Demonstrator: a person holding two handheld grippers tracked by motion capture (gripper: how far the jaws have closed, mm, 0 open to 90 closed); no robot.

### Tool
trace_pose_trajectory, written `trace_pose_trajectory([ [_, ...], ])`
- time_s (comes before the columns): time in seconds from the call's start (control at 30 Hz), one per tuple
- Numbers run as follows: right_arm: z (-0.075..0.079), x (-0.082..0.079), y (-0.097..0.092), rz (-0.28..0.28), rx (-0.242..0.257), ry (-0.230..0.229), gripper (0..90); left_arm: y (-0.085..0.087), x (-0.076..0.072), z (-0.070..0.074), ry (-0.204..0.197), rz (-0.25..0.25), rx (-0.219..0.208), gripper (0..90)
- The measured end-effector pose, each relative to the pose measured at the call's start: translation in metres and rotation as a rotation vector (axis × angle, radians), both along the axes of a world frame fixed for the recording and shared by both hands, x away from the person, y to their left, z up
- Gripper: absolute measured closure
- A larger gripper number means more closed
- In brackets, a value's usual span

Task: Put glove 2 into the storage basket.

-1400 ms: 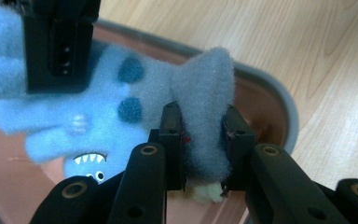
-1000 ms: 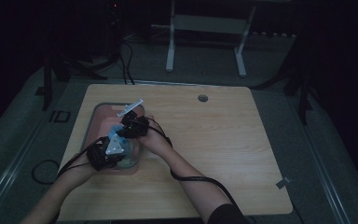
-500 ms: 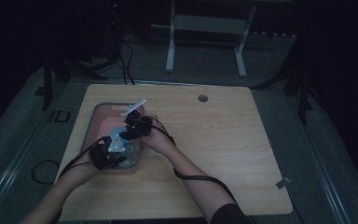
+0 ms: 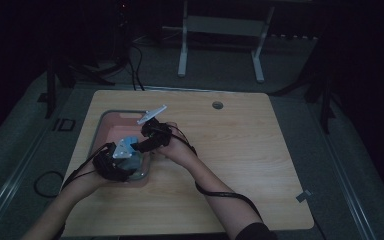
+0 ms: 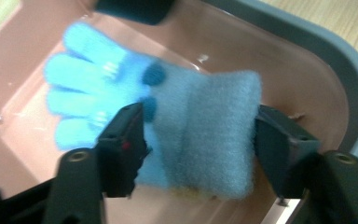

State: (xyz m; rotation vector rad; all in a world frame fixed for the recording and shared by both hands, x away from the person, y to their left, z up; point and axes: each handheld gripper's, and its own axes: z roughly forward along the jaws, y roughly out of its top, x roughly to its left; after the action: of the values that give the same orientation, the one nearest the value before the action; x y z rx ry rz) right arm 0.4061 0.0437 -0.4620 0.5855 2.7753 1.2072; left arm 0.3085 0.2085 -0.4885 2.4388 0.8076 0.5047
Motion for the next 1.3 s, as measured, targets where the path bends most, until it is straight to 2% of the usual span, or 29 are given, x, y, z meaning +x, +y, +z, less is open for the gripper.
trace_pose_trajectory([
  [0.03, 0.002, -0.002, -0.003, 0.004, 0.006, -0.002, 30.0, 0.0, 0.0, 0.001, 0.001, 0.006, -0.003, 27.8],
  [0.07, 0.003, -0.002, -0.004, 0.004, 0.009, -0.006, 29.4, -0.001, 0.0, 0.003, 0.007, 0.009, 0.0, 24.7],
  [0.17, 0.006, -0.004, -0.01, 0.014, 0.034, -0.008, 18.7, -0.005, 0.0, 0.007, -0.004, 0.028, 0.002, 15.8],
  [0.2, 0.007, -0.005, -0.012, 0.024, 0.034, -0.004, 18.6, -0.006, -0.001, 0.009, -0.005, 0.026, -0.009, 15.2],
  [0.37, 0.005, -0.01, -0.023, 0.061, 0.036, -0.001, 15.1, -0.012, -0.004, 0.019, -0.023, 0.005, -0.048, 14.7],
  [0.5, 0.002, -0.012, -0.033, 0.075, 0.021, -0.023, 15.2, -0.021, -0.008, 0.023, -0.02, -0.021, -0.078, 14.7],
  [0.67, -0.002, -0.014, -0.043, 0.077, 0.025, -0.025, 15.3, -0.031, -0.013, 0.028, -0.013, -0.054, -0.112, 14.8],
  [0.77, -0.005, -0.016, -0.058, 0.06, 0.019, -0.028, 15.4, -0.045, -0.02, 0.032, -0.003, -0.111, -0.134, 14.8],
  [0.8, -0.006, -0.016, -0.062, 0.059, 0.02, -0.027, 15.3, -0.05, -0.022, 0.032, -0.001, -0.129, -0.143, 14.7],
  [0.97, -0.012, -0.019, -0.079, 0.047, 0.01, -0.028, 15.6, -0.068, -0.028, 0.031, -0.01, -0.187, -0.138, 14.7],
  [1.07, -0.015, -0.023, -0.088, 0.046, -0.002, -0.035, 15.6, -0.076, -0.029, 0.03, 0.001, -0.204, -0.17, 14.7],
  [1.3, -0.023, -0.027, -0.112, 0.026, 0.002, -0.022, 15.6, -0.094, -0.032, 0.025, 0.021, -0.248, -0.184, 14.7],
])
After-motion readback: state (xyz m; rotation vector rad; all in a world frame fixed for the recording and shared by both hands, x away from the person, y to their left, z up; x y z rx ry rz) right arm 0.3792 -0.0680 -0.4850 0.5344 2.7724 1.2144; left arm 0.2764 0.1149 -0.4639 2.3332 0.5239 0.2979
